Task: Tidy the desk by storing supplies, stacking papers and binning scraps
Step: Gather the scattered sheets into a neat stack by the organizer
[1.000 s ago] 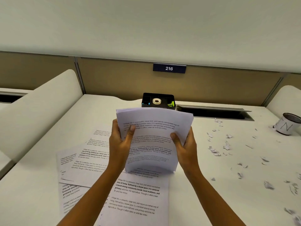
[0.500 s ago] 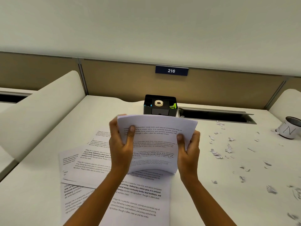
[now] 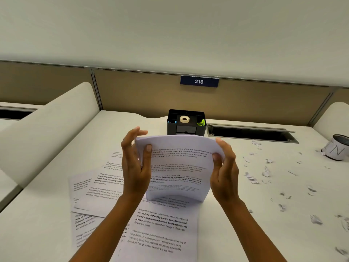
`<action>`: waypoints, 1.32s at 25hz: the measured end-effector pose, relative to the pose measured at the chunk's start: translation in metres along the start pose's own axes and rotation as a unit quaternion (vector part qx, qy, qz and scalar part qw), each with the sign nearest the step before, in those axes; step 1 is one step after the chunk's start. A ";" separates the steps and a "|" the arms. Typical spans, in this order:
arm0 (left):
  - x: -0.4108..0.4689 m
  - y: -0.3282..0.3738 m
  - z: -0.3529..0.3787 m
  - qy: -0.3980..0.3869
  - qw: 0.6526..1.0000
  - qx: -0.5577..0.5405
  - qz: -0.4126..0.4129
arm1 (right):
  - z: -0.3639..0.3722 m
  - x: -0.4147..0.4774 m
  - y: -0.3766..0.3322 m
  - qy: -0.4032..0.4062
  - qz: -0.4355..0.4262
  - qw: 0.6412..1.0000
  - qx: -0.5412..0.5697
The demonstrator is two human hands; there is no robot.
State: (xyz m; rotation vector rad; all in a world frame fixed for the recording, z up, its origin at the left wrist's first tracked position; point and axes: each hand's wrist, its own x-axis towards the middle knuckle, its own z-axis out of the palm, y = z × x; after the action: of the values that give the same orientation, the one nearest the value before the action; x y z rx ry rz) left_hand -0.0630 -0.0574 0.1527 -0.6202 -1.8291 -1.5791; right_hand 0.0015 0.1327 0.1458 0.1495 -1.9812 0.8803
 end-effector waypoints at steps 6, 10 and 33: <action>-0.031 -0.020 0.010 -0.050 0.979 -0.050 -0.189 | 0.012 -0.027 0.006 -0.005 0.159 0.973 0.168; -0.052 -0.032 0.012 -0.065 0.972 -0.036 -0.224 | 0.027 -0.059 0.029 -0.046 0.222 0.968 0.110; -0.028 -0.143 -0.095 -0.225 0.679 0.483 -0.506 | -0.014 -0.103 0.076 -0.142 0.388 0.905 -0.098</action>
State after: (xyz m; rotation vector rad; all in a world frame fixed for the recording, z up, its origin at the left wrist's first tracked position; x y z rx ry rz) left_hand -0.1303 -0.1733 0.0419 0.7216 -3.2678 -0.6161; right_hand 0.0364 0.1729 0.0283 -0.7168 -2.4251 1.1835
